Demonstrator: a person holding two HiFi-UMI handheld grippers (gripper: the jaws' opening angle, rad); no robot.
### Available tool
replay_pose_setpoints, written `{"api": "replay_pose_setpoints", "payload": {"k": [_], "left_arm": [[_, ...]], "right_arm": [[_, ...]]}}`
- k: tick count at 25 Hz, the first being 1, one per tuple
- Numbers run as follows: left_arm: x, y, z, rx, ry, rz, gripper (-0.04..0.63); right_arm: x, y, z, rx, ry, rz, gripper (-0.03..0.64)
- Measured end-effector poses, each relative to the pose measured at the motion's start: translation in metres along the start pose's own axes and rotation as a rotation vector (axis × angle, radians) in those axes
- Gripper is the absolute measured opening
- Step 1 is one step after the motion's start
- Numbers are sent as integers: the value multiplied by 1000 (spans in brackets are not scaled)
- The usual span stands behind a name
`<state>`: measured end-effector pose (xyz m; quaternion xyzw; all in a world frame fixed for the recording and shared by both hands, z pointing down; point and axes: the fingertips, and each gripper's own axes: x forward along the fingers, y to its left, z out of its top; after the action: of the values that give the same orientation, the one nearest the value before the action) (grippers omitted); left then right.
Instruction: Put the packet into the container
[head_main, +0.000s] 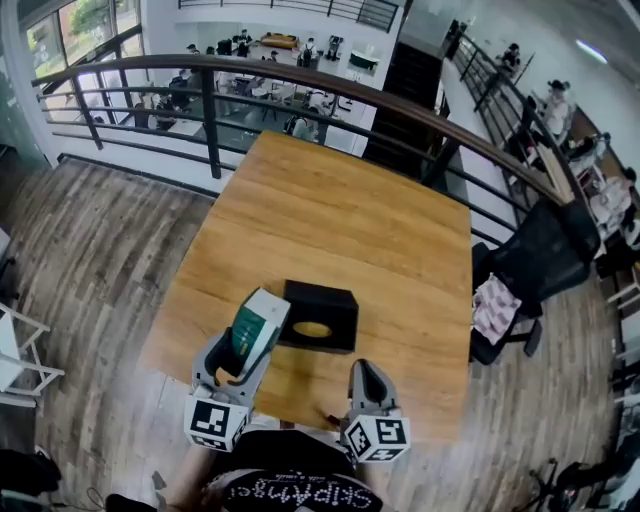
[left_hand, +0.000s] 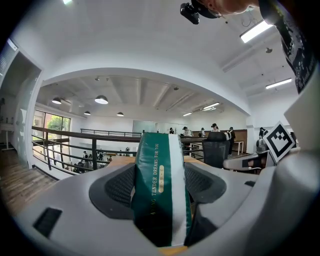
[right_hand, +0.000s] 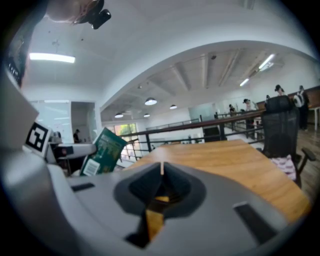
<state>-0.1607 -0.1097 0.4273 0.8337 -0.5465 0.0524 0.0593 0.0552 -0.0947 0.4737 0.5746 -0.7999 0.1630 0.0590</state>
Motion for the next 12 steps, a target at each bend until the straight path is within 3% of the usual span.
{"api": "replay_pose_setpoints", "payload": {"k": [12], "left_arm": [[19,-16,-5,-8,23,19,336]], "right_arm": [[1,-25,13,-5,7,11,37]]}}
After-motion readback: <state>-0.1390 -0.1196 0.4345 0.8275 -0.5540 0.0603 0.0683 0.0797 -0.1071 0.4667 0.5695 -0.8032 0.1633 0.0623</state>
